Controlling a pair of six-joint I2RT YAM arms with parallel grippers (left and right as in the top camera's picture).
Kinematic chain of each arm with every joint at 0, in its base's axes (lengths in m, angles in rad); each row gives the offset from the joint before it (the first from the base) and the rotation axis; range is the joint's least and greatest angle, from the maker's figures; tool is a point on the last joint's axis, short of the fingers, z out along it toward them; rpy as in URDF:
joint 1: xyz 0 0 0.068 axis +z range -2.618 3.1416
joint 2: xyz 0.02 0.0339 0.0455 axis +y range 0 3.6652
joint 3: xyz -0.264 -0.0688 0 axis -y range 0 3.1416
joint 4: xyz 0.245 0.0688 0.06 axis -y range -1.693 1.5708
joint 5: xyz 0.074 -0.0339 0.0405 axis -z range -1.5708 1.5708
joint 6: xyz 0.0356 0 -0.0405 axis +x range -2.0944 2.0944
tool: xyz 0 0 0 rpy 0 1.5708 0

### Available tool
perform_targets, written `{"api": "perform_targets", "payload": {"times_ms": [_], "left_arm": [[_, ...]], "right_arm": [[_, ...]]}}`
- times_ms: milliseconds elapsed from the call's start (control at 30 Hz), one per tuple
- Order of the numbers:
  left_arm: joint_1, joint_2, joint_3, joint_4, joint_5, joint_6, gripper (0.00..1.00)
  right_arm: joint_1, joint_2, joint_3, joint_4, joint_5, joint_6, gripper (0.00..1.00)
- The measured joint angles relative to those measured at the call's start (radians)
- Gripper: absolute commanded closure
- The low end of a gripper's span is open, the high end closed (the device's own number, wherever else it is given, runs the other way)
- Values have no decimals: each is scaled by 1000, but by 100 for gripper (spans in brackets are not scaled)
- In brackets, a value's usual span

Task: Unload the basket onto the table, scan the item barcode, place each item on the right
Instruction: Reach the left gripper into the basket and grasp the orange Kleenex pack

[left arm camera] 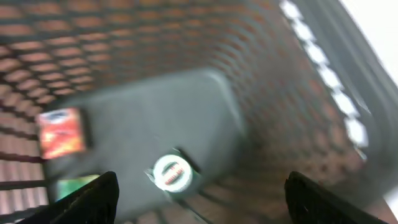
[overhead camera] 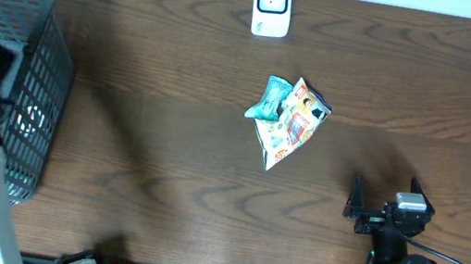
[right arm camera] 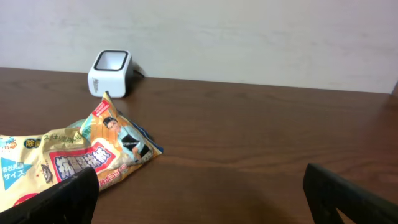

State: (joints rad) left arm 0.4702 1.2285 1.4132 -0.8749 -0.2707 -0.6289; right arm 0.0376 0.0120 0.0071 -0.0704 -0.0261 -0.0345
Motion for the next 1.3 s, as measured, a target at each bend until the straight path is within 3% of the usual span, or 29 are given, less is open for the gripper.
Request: {"api": "perform_targets", "payload": {"times_ms": [367, 900, 1300], "left_arm": [[264, 111, 0, -72, -24, 0, 16], [370, 468, 0, -112, -51, -3, 16], [377, 584, 0, -43, -97, -3, 17]], "right_arm": [[0, 0, 0, 0, 0, 0, 1], [0, 0, 0, 0, 0, 0, 1], [0, 0, 0, 0, 0, 0, 1]]}}
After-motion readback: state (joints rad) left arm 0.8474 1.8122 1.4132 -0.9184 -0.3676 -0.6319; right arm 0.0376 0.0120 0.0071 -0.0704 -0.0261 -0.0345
